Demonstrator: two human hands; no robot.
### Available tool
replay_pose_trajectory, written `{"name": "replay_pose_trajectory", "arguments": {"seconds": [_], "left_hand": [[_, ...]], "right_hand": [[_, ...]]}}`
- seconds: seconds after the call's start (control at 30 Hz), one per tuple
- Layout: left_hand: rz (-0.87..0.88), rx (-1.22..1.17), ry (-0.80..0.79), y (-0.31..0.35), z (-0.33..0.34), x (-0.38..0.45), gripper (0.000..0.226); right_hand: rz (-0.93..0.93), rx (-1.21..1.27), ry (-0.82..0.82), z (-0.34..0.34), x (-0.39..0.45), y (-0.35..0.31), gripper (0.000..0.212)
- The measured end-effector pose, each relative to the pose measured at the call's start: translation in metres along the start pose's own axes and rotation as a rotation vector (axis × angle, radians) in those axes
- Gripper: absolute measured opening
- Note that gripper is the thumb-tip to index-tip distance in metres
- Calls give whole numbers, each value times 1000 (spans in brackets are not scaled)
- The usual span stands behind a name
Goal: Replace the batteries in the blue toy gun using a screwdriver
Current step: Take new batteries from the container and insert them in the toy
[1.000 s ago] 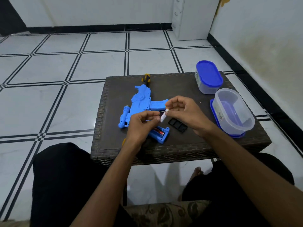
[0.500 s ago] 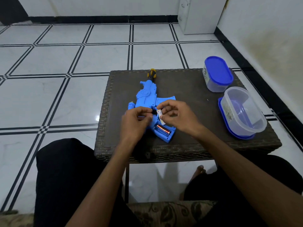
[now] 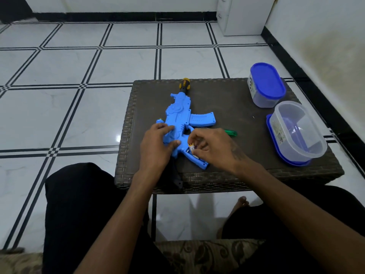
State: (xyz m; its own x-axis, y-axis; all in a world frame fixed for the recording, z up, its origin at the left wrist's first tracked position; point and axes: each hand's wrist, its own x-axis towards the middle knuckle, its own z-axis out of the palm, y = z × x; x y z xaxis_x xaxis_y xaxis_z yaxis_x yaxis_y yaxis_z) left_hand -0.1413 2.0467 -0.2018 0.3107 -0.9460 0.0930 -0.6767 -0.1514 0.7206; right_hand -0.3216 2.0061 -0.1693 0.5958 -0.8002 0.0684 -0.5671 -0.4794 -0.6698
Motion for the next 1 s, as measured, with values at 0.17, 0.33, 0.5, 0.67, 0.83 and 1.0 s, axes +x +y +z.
{"name": "replay_pose_trajectory", "arguments": {"seconds": [0.17,0.33,0.5,0.67,0.83,1.0], "left_hand": [[-4,-12,6,-1,1,0,51],[-14,-17,23,1,1,-1,50],[-13,-13,31,1,2,-1,49],[-29,-27,24,1,3,0,49],[-39,-34,35,-1,3,1,49],[-39,-25,38,0,4,1,48]], "right_hand": [[-74,-140,-26,1,-1,-1,16],[-144,-247,-51,4,1,2,15],[-203,-293,-99,2,2,2,17],[-236,-356,-162,1,4,5,19],[-311,-458,-164,8,1,12,17],[-347,-464,-148,9,-3,17,23]]}}
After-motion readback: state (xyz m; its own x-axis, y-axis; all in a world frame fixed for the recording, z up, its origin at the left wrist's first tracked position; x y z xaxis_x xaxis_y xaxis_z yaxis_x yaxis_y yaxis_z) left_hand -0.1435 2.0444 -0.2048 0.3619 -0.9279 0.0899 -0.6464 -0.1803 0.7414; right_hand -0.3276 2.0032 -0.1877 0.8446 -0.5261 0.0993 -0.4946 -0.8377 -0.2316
